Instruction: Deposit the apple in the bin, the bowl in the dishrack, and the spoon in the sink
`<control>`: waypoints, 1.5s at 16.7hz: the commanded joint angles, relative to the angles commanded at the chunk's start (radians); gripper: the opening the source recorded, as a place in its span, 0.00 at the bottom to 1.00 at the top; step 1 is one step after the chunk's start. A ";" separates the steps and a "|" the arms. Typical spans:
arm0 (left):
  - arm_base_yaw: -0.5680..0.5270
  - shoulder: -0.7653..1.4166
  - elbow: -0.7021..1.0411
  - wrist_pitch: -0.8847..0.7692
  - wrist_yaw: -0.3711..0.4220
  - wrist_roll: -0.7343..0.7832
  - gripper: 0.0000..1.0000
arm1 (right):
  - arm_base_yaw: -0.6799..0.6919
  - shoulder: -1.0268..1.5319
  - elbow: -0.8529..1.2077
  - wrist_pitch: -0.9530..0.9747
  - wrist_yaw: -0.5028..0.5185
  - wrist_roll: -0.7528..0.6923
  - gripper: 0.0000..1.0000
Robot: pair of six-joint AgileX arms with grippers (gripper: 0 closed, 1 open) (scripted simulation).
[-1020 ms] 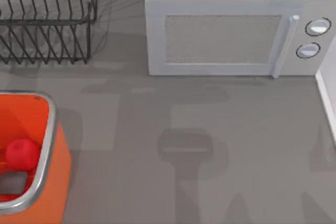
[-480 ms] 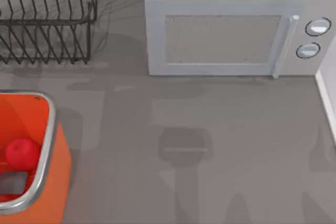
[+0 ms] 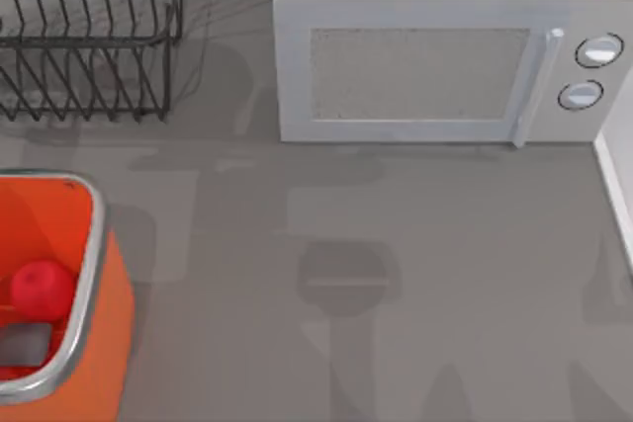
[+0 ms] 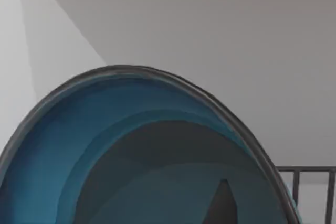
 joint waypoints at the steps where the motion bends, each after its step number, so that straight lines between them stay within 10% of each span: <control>1: 0.000 0.000 0.000 0.000 0.000 0.000 0.75 | 0.000 0.000 0.000 0.000 0.000 0.000 1.00; 5: 0.000 0.000 0.000 0.000 0.000 0.000 1.00 | 0.000 0.000 0.000 0.000 0.000 0.000 1.00; 16: 0.000 -0.031 -0.025 -0.021 -0.003 -0.001 1.00 | 0.000 0.000 0.000 0.000 0.000 0.000 1.00; 25: -0.024 -0.560 -0.322 -0.290 -0.035 -0.008 1.00 | 0.000 0.000 0.000 0.000 0.000 0.000 1.00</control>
